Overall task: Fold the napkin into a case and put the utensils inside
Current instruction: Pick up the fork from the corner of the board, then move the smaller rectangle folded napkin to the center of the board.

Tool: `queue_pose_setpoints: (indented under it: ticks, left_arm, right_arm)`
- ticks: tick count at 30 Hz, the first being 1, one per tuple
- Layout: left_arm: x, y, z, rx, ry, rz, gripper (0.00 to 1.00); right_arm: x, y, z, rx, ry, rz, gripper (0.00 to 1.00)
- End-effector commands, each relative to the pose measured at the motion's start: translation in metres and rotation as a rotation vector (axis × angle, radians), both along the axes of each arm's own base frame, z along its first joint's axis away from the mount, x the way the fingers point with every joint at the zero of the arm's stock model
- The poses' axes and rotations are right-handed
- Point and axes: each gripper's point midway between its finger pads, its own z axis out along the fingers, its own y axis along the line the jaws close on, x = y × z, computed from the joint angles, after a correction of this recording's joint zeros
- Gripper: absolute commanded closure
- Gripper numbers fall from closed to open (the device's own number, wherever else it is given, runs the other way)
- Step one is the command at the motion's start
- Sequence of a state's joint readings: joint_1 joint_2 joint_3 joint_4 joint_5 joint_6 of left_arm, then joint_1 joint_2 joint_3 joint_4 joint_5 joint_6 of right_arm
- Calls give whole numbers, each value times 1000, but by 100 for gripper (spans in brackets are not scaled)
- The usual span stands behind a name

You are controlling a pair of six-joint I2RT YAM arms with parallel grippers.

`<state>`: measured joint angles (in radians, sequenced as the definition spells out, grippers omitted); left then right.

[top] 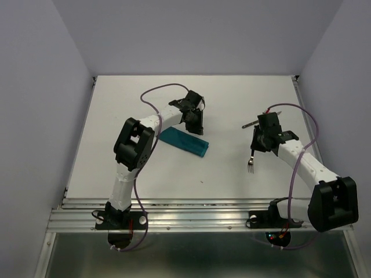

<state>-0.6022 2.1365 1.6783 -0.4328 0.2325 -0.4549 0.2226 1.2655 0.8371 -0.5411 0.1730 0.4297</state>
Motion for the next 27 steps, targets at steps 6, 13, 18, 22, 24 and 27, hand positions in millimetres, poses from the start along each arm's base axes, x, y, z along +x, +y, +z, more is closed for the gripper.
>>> queue_pose_setpoints:
  ticks: [6, 13, 18, 22, 24, 27]
  left_arm:
    - [-17, -28, -6, -39, 12, -56, 76]
    - [-63, -22, -31, -7, 80, -91, 78]
    - [-94, -12, -33, -3, 107, -113, 78]
    - [-106, -6, -6, -4, 64, -130, 79]
    - [-102, 0, 6, 12, 26, -116, 79]
    - [-99, 7, 34, 3, -39, -88, 78]
  right_arm:
    - [-7, 10, 32, 53, -39, 70, 99]
    - [-4, 25, 42, 89, -53, 159, 99]
    - [-6, 52, 46, 56, -58, 274, 99]
    - [-14, 81, 43, -7, -59, 384, 99]
    - [-14, 89, 41, -42, -63, 405, 99]
    - [-13, 101, 42, -39, -69, 423, 99]
